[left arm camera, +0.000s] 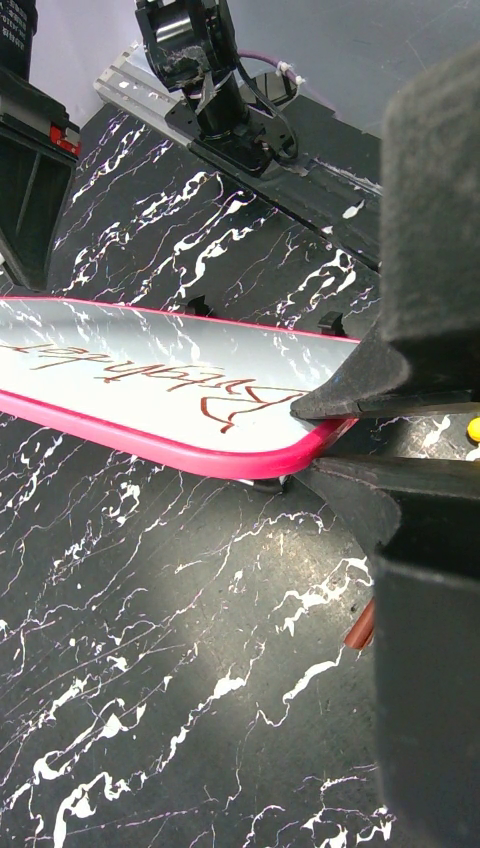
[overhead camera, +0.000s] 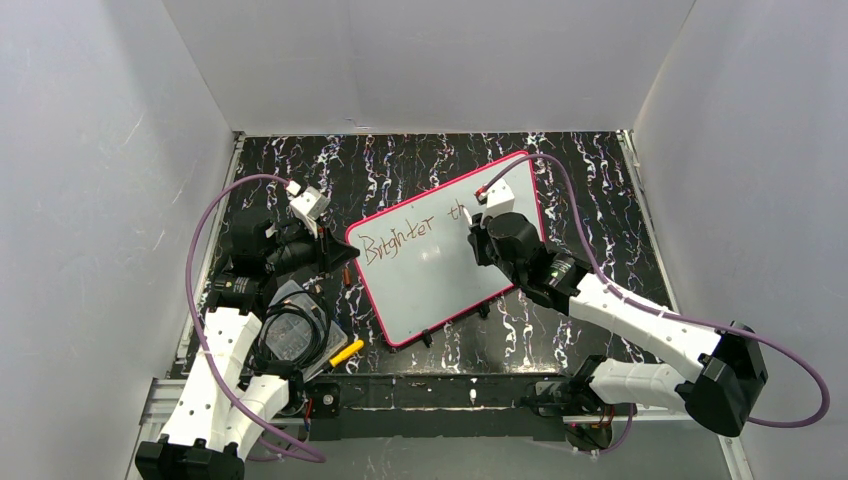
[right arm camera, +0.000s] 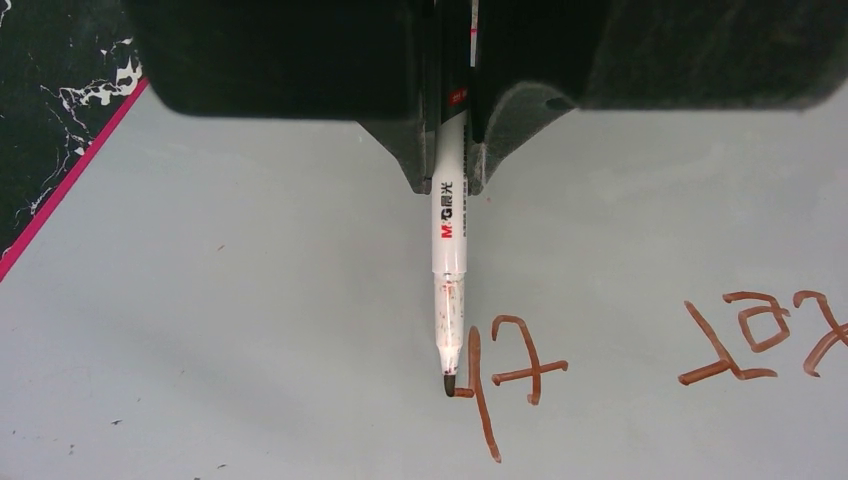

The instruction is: Write a sentence on the whiteboard

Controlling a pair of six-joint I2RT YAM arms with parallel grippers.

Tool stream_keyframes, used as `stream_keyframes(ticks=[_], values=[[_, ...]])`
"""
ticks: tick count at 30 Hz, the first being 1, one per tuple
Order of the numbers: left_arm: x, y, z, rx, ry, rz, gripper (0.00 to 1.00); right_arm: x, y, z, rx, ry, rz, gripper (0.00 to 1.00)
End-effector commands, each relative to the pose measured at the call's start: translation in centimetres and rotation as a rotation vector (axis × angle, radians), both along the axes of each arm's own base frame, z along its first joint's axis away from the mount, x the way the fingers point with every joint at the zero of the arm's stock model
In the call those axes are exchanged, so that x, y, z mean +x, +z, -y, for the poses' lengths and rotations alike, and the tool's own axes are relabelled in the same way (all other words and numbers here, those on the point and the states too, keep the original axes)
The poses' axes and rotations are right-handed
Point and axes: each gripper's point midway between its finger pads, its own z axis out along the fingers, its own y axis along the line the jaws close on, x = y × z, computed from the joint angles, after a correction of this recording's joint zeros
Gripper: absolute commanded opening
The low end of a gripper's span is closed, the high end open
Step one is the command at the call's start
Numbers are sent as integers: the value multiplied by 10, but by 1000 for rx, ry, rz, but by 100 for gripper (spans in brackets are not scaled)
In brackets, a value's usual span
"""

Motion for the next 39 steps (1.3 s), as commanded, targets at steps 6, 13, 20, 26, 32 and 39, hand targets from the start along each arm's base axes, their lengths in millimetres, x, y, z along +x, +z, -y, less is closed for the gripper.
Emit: stream_keyframes(ticks=[6,13,20,26,32,39], values=[[-2,-10,-5,62,-15,34,0,-11,-15,8,4,-13,-61,1],[-2,-9,-4,59,-18,37,0,-15,-7,13,29,-17,-47,1],[-2,-9,-5,60,-16,37,0,-5,23,15,52,-37,41,1],[-2,-10,-4,60,-17,36,0,7,23,12,9,-49,54,1],[-2,-10,-4,60,-18,34,0,13,27,13,-2,-65,78,1],[-2,-10,-4,61,-18,32,0,14,37,6,1,-14,112,1]])
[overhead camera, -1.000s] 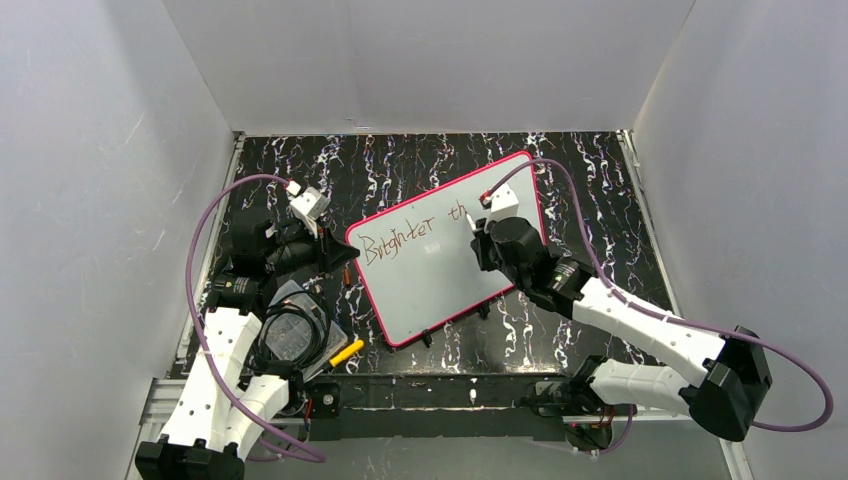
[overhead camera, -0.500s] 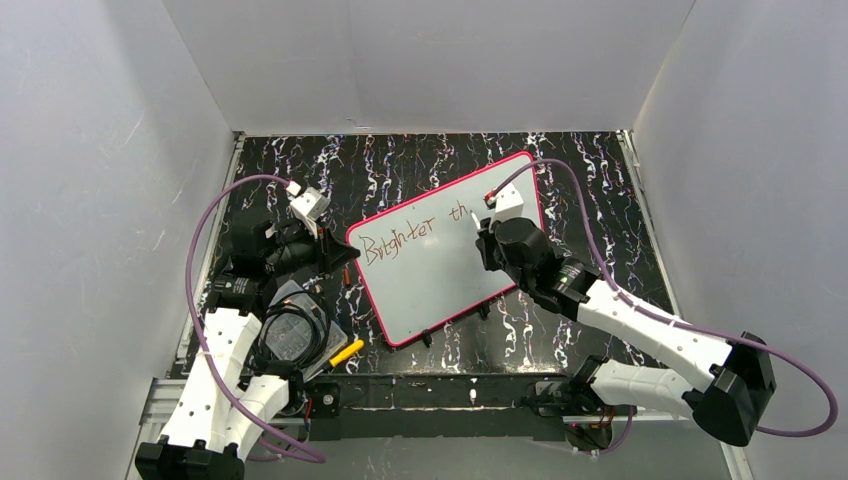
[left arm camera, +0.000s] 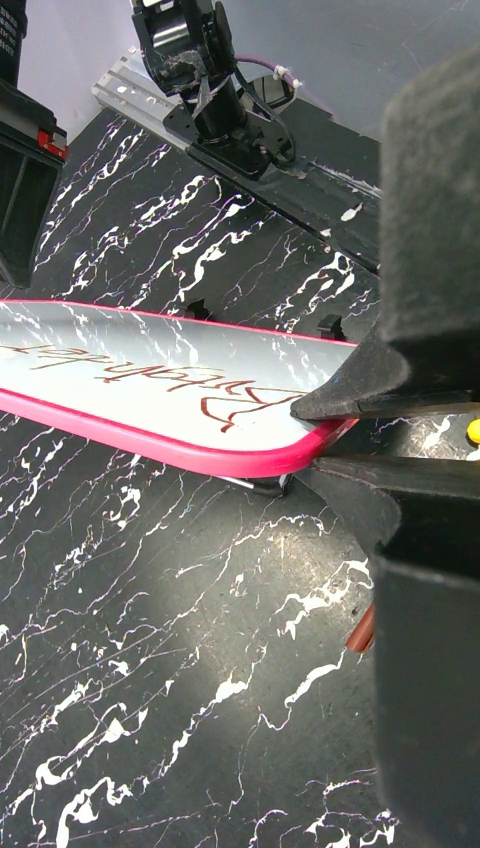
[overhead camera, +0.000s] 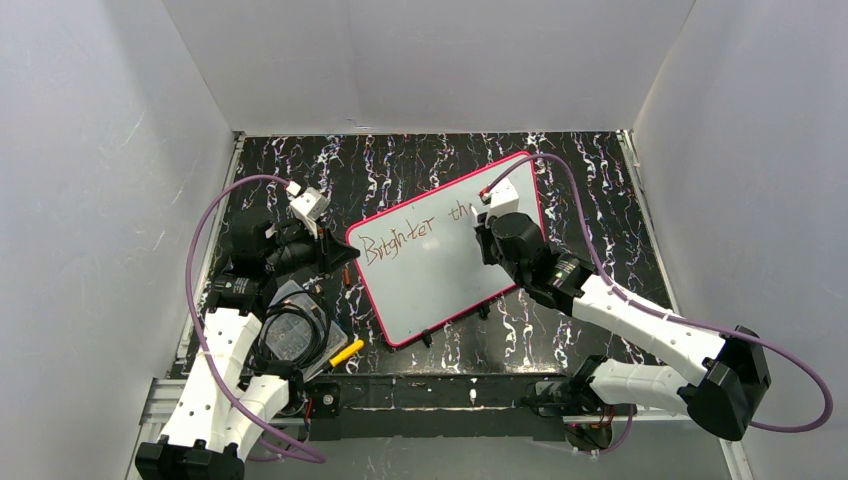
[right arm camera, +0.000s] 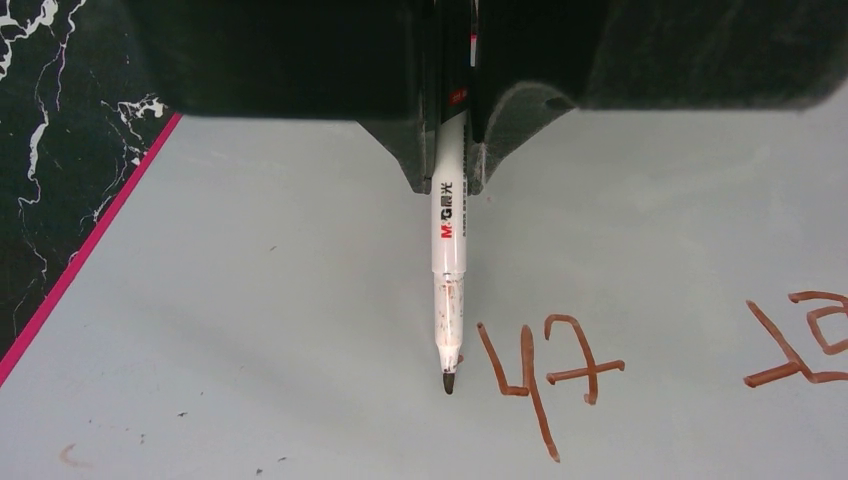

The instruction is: Write a sentence on the whiteboard

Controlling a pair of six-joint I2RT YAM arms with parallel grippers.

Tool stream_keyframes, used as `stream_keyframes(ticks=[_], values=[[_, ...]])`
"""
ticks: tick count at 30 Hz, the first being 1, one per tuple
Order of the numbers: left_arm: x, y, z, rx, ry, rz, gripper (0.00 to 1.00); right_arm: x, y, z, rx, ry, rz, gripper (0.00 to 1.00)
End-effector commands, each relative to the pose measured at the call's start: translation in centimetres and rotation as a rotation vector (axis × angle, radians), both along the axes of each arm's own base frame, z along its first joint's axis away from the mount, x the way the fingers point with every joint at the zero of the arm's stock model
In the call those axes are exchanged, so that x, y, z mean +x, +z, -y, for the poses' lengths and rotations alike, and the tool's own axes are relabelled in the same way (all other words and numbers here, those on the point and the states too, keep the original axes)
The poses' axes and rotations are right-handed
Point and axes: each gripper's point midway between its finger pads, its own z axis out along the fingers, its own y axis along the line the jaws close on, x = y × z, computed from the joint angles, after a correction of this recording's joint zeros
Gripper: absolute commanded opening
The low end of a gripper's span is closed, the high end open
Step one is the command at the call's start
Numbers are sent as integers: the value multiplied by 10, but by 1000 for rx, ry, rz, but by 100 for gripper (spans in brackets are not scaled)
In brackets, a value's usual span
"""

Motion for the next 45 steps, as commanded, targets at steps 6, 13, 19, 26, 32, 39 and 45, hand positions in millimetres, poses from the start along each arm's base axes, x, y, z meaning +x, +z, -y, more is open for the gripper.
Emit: stream_keyframes(ticks=[6,13,19,26,32,39,45], values=[[0,-11,-5,64,-11,31,0,2,26,-15,43,75,52,1],[0,-11,-5,63,-13,31,0,-10,3,-6,53,56,-15,1],[0,-11,-5,62,-13,31,0,-13,-5,-1,54,35,-33,1],[-1,-10,-5,63,-13,33,0,-4,6,1,43,3,5,1],[0,-10,-5,62,-12,32,0,7,31,-6,51,9,71,1],[-1,-11,-5,63,-12,32,0,11,35,-9,47,12,80,1],[-1,-10,-4,60,-14,34,0,5,13,-3,32,-2,30,1]])
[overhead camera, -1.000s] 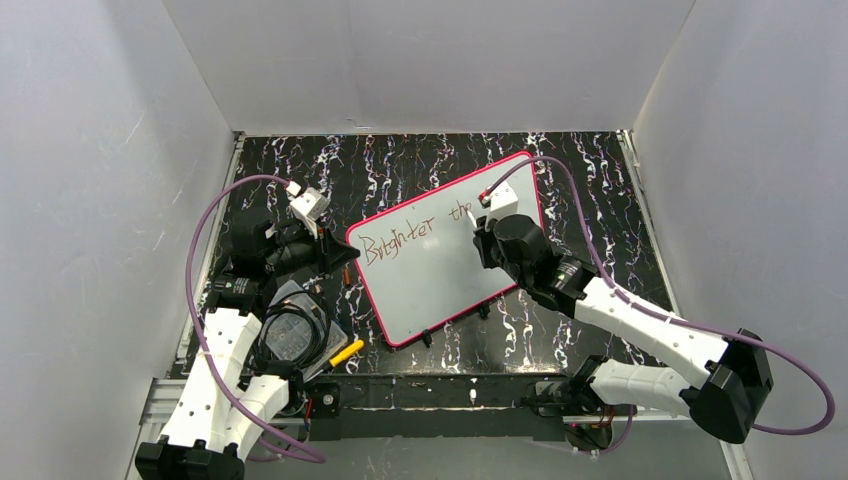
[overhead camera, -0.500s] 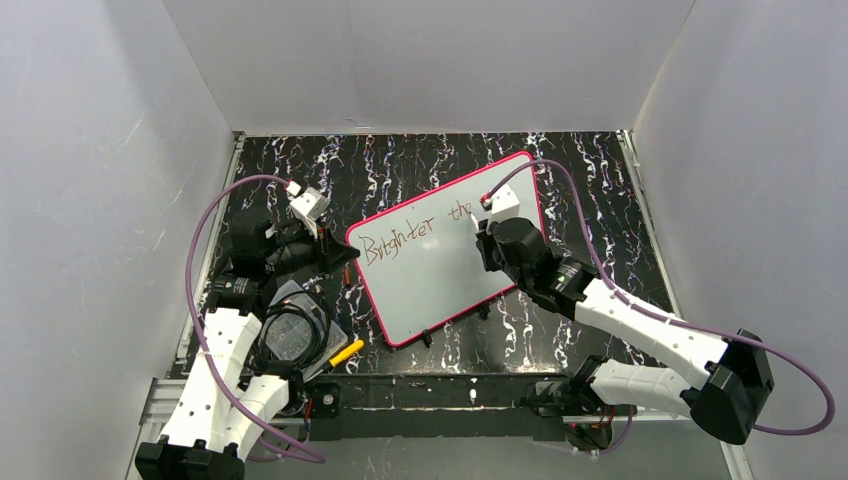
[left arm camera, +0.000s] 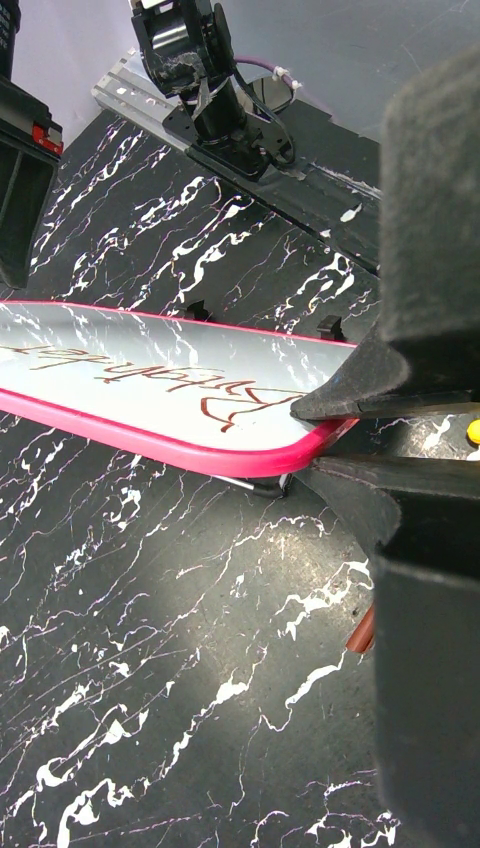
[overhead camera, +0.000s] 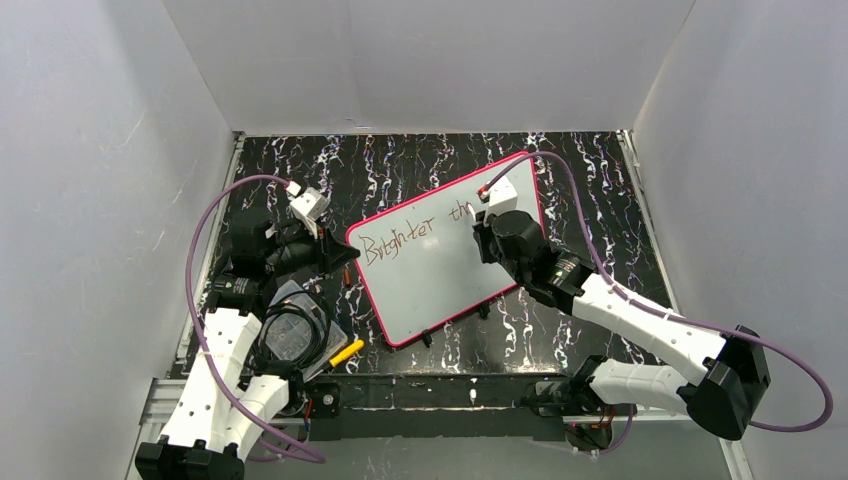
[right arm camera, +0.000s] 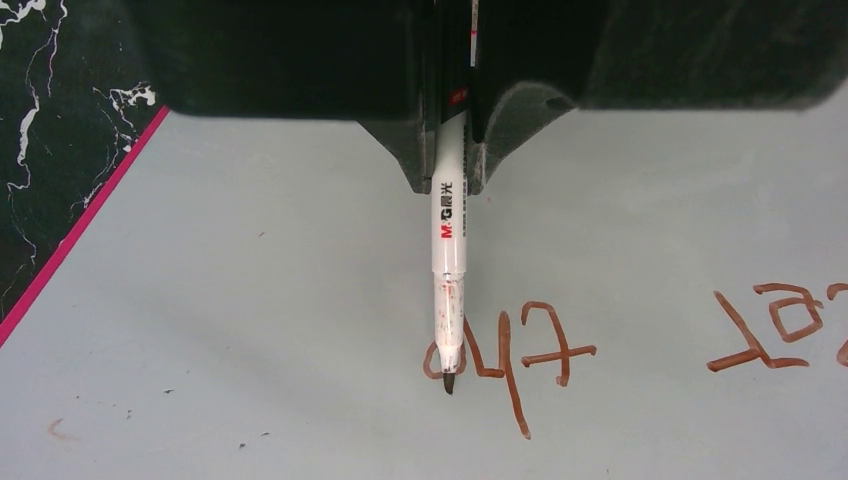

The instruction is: Write a sentence on the whiteboard

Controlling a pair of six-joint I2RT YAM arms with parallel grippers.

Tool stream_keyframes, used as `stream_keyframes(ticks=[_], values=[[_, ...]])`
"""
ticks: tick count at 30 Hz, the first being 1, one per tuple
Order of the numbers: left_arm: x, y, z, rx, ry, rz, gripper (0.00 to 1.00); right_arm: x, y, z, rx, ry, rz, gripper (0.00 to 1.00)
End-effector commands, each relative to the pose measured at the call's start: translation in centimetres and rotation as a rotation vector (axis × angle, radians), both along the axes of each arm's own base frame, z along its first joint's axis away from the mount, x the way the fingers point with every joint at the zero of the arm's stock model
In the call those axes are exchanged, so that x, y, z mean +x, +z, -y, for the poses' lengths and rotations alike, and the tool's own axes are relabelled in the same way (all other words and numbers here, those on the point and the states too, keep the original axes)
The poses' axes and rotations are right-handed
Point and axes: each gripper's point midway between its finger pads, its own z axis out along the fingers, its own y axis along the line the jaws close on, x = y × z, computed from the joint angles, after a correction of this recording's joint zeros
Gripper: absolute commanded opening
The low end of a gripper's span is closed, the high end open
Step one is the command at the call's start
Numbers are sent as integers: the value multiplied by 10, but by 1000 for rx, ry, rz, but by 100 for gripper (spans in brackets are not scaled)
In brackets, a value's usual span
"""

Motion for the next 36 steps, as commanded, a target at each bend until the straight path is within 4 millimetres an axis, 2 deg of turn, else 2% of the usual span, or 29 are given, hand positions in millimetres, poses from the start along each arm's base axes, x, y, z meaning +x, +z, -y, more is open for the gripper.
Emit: stream_keyframes(ticks=[1,7,12,18,28,36], values=[[0,-10,-5,61,-12,35,0,2,2,4,21,-32,7,1],[-2,-8,-4,57,-15,40,0,-6,-14,7,26,-38,-41,1],[-2,-7,-4,55,-14,40,0,-9,-16,13,32,-57,-44,1],[-1,-8,-4,56,-13,40,0,-4,-4,16,31,-72,-13,1],[-1,-8,-4,58,-12,39,0,-2,42,12,95,-11,97,1],[-1,-9,-5,59,-10,38,0,7,41,10,70,-8,101,1]])
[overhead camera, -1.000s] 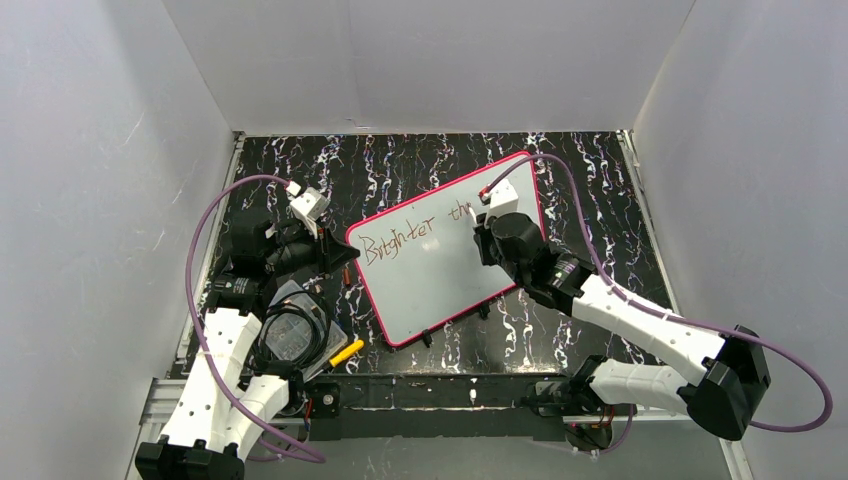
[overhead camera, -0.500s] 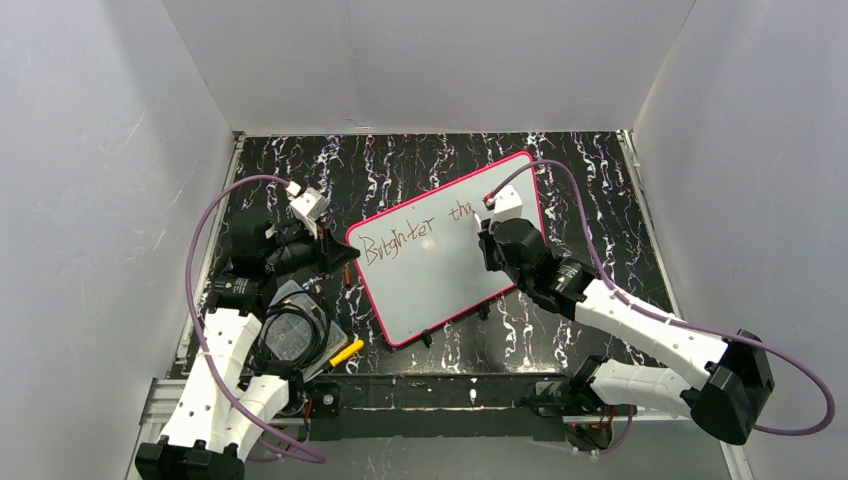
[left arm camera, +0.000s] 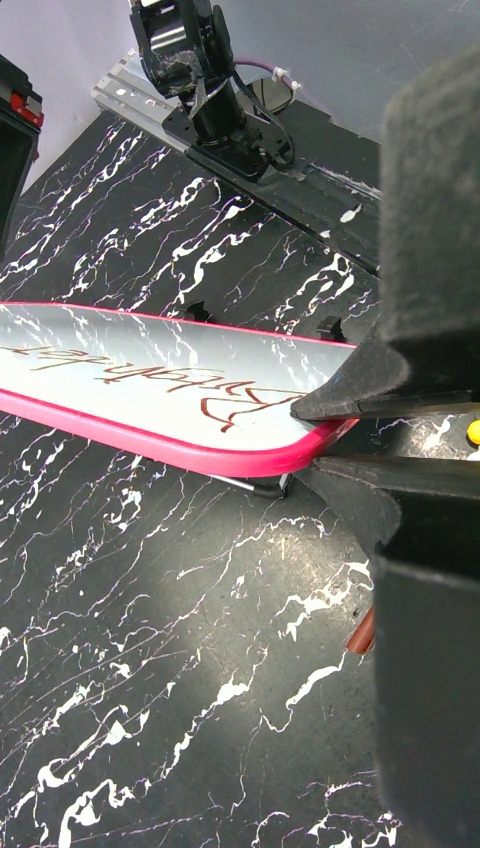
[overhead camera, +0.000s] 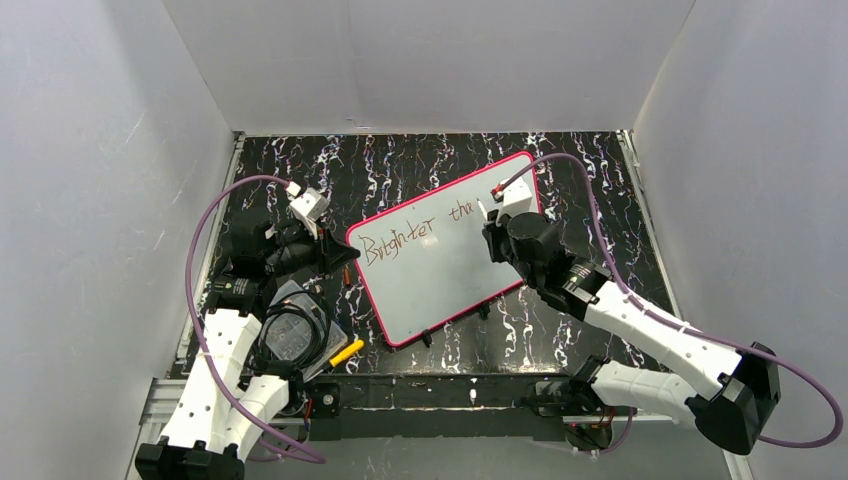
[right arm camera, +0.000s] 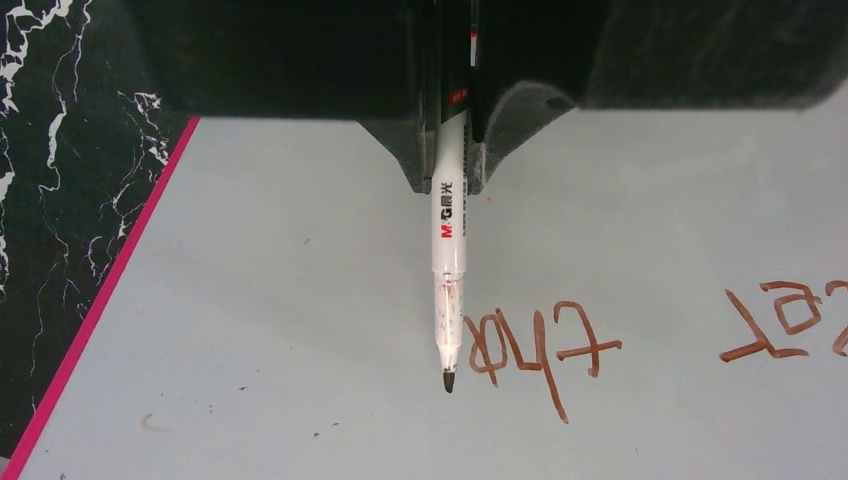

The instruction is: Write a sentence on the whiteboard

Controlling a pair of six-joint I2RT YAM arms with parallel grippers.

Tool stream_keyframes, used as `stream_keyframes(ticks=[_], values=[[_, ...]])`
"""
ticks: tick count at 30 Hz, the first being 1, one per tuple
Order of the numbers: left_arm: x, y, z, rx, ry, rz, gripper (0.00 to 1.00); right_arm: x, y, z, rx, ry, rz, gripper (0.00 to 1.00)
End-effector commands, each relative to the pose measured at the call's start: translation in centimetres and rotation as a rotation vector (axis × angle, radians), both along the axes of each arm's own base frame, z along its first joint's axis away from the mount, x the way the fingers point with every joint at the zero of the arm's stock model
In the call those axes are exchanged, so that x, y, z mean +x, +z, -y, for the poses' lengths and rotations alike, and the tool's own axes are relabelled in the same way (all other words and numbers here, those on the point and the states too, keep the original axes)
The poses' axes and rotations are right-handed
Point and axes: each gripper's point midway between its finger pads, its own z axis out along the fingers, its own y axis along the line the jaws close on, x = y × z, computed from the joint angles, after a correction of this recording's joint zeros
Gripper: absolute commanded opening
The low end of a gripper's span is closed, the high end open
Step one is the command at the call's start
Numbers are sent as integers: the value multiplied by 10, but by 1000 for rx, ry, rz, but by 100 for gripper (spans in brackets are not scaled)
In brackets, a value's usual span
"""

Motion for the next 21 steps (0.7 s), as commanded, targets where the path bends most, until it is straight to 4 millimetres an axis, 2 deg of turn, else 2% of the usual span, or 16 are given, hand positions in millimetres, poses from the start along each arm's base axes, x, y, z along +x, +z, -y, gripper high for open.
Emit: stream_keyframes(ticks=[1,6,12,21], values=[[0,-9,-5,60,-8,35,0,11,28,-8,36,10,68,1],[1,-10,-5,61,-9,30,0,17,23,-9,23,6,59,1],[0,-10,-4,59,-11,33,0,21,6,-9,-2,2,17,1],[-1,-9,-4,57,-11,34,0,5,-22,-3,15,1,-64,1]])
